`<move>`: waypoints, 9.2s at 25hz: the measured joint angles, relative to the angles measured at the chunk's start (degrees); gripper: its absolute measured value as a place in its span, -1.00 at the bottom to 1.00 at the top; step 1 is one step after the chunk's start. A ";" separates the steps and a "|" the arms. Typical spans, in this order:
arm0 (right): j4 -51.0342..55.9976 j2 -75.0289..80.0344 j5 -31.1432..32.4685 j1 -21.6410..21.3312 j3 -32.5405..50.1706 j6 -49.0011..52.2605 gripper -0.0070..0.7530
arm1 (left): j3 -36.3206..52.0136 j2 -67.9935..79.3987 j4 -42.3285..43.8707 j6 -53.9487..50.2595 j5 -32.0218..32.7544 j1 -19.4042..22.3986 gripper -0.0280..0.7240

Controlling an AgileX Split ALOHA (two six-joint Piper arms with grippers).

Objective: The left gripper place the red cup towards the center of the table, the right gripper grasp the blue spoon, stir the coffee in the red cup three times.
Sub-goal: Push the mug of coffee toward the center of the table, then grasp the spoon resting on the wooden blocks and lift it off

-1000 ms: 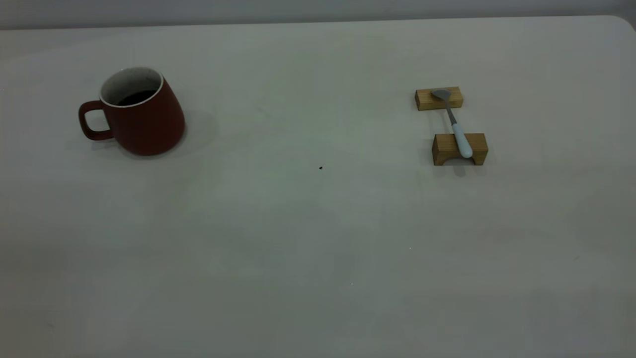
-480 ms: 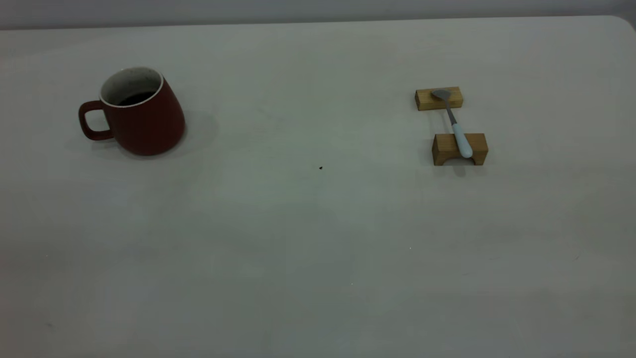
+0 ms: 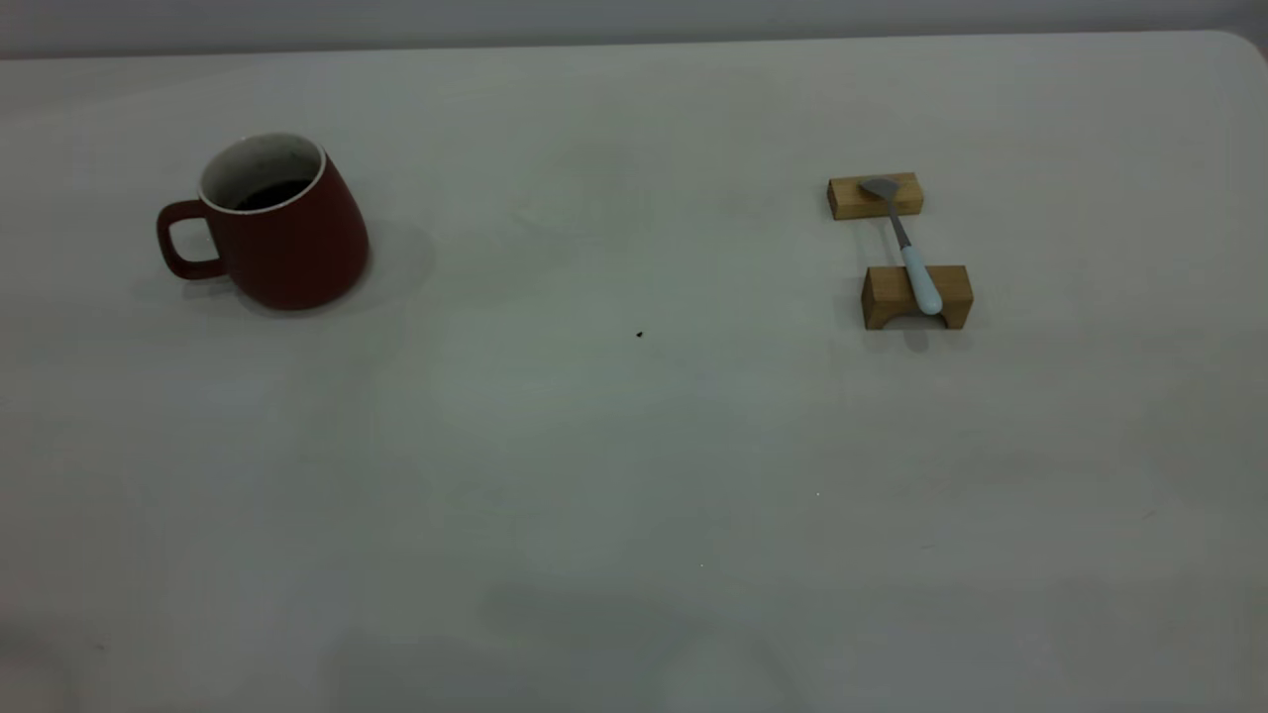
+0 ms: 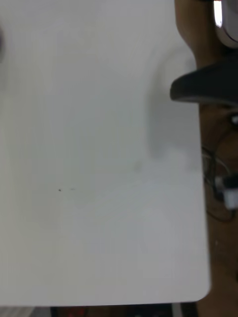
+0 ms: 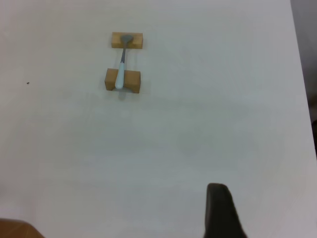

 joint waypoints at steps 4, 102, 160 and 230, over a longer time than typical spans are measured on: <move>0.00 0.00 0.00 0.00 0.00 0.00 0.32 | -5.69 16.87 -1.09 7.73 -6.07 0.00 0.72; 0.00 0.00 0.00 0.00 0.00 0.00 0.32 | -60.21 73.18 5.96 25.54 3.73 -25.78 0.55; 0.00 0.00 0.00 0.00 0.00 0.00 0.32 | 11.35 -44.96 -7.15 -8.20 12.77 0.04 0.02; 7.86 125.02 -24.33 19.28 -47.47 2.53 0.94 | 11.35 -44.96 -7.15 -8.15 12.77 0.04 0.01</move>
